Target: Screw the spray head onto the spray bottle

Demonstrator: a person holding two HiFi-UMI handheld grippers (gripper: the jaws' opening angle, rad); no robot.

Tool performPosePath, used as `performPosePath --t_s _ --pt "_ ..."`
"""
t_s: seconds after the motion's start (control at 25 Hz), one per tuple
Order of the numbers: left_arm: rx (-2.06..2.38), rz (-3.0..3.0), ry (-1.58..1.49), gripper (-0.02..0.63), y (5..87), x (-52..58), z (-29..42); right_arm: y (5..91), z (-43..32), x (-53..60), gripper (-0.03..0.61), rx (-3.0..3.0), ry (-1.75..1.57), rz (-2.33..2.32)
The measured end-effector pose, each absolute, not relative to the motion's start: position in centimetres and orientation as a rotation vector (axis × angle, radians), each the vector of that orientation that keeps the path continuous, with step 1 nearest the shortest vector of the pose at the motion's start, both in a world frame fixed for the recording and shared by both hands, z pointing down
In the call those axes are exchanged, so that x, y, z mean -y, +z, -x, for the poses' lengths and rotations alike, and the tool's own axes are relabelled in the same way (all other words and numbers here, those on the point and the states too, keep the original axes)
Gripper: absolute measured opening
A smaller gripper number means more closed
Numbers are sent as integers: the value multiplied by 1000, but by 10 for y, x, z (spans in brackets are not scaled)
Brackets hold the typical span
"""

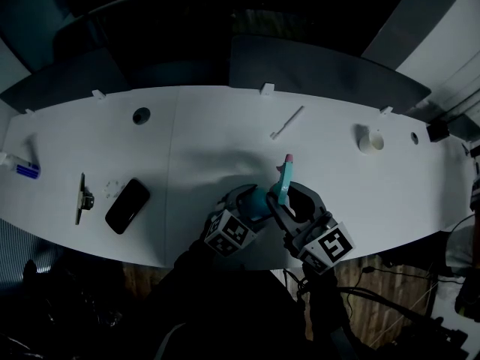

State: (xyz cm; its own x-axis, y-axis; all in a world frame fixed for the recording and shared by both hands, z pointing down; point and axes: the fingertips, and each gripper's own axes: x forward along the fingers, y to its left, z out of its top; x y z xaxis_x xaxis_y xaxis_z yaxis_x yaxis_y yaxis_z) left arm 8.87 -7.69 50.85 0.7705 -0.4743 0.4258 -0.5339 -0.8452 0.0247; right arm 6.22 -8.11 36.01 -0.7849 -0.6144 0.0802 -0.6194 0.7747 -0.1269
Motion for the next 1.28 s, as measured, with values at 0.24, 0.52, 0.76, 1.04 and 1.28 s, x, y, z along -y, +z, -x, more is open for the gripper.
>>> performPosePath --t_s 0.24,0.52,0.76,1.04,1.28 --pt "806 -2819 622 391 509 77 -89 389 -57 76 140 2883 182 -1005" --pt "804 -2817 634 391 513 76 -87 403 -56 72 139 2855 87 -1041" --pt "811 -2817 620 391 513 76 -88 403 -55 68 140 2822 -85 -1091" --pt "815 -2822 631 391 513 77 -87 410 -55 71 140 2735 77 -987" --pt "816 -2822 638 391 513 77 -88 412 -54 72 140 2600 47 -990"
